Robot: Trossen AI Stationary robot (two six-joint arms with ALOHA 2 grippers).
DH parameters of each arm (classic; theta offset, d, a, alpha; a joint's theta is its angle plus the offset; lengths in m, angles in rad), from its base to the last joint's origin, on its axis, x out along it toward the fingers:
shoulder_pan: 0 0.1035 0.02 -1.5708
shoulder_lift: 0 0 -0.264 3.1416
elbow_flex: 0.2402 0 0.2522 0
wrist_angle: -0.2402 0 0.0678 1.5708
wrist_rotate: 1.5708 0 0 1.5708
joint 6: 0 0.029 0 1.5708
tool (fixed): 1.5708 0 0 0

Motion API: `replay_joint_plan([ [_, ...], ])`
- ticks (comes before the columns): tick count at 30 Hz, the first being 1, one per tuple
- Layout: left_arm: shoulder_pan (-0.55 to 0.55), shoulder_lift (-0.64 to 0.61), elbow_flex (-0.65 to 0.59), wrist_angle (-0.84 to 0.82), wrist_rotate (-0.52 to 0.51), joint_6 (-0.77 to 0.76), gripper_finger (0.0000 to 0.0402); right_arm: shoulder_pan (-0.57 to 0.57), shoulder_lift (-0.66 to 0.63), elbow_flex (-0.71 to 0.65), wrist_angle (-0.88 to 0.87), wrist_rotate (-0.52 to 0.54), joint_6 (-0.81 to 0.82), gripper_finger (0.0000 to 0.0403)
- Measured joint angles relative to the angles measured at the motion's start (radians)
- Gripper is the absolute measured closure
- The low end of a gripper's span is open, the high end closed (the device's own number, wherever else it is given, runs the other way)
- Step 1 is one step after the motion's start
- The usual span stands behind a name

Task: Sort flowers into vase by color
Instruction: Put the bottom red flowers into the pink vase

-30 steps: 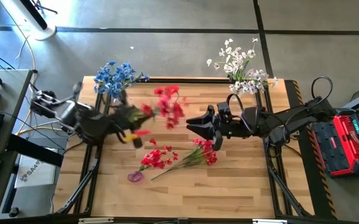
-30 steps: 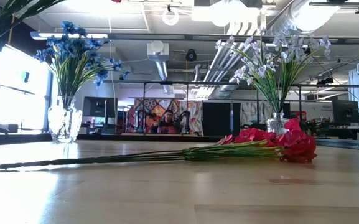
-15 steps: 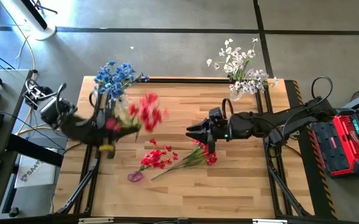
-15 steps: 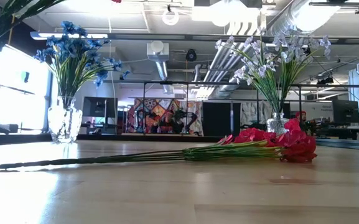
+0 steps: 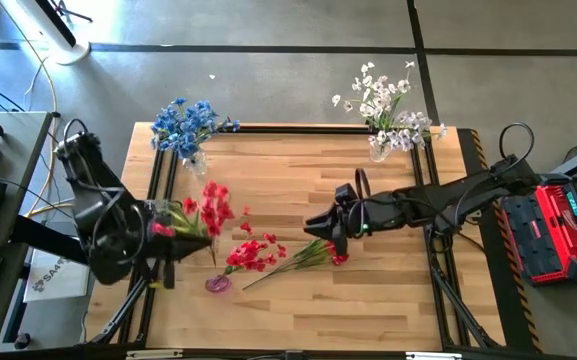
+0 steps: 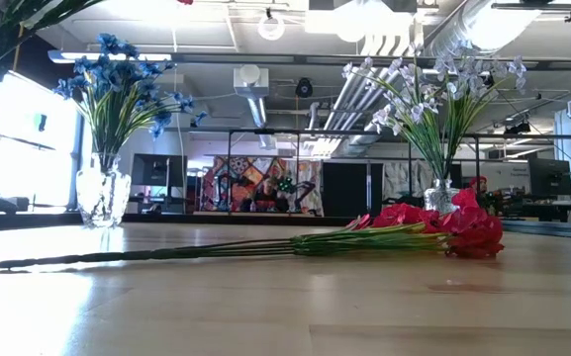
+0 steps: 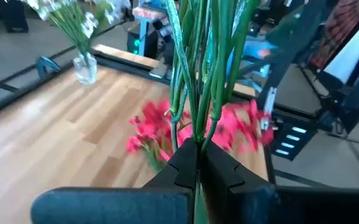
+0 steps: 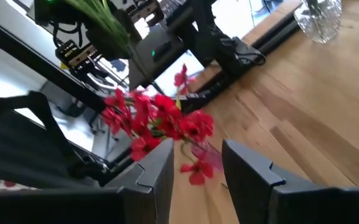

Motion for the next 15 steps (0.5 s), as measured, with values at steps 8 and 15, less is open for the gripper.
replay_joint_plan([
  [8,-0.017,0.028,-0.165,0.190,0.008,-0.063,0.0401,0.002,0.000,0.000,-0.048,0.027,0.028,0.0279],
  [15,-0.066,0.033,-0.258,0.190,-0.007,-0.175,0.0401,0.002,0.000,0.000,-0.048,0.027,0.039,0.0279],
])
